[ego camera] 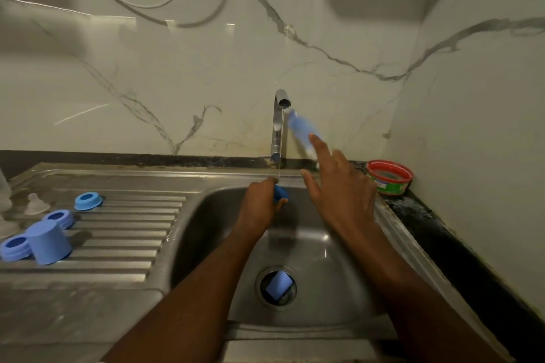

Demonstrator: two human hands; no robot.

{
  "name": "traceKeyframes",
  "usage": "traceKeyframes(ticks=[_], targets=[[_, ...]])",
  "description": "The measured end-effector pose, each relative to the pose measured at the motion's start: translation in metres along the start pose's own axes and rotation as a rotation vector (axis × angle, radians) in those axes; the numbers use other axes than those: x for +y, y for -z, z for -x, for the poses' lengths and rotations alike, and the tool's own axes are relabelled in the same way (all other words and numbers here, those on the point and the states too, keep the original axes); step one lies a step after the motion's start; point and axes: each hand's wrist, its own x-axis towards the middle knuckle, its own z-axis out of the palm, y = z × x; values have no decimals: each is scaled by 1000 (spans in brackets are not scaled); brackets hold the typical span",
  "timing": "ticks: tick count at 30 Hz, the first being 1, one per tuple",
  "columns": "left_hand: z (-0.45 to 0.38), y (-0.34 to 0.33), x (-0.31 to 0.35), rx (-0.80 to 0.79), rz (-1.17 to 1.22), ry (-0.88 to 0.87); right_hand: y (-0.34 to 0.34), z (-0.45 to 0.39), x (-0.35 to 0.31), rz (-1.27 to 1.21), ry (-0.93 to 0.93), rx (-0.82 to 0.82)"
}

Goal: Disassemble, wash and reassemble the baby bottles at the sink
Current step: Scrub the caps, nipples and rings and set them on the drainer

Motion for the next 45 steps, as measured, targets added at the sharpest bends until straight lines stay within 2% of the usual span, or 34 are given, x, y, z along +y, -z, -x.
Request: traceKeyframes(ticks=[2,5,7,9,11,15,17,19,23,25,26,28,30,33,36,39,43,45], targets=[[2,4,2,71,41,10,-10,4,8,-5,-23,-141],[-1,7,6,148,256,124,-11,6,10,24,-39,-214],[-1,6,8,93,547,194,-13,10,2,-15,-30,-294],[3,4,15,-37,785,197,-18,13,-2,-23,-73,-348],[5,1,23,-85,834,196,-20,10,1,10,-134,-327],[-1,-4,19,39,843,296,-19,15,2,-32,-63,-358],[2,0,17,7,857,256,-18,17,-1,-59,-32,-380],[5,3,23,-39,913,213,-18,13,3,-50,-109,-335],[-1,3,38,12,1164,342,-13,13,10,-57,-204,-283],[-3,2,40,1,1372,431,-12,14,6,-67,-166,-350],[-3,0,39,2,1381,444,-12,15,3,-65,-139,-408],[1,-3,36,14,1227,445,-13,15,-4,-23,-83,-496],[2,-6,30,64,1050,432,-14,17,-8,20,-16,-497],[2,-4,21,185,792,384,-10,18,-5,51,7,-435],[0,0,12,253,634,351,-7,15,5,35,-64,-295],[-1,-1,7,162,522,316,-7,15,12,-21,-107,-211],[0,-9,6,62,302,179,-22,16,13,47,-129,-429],[2,-9,5,10,298,143,-27,15,14,28,-168,-490]])
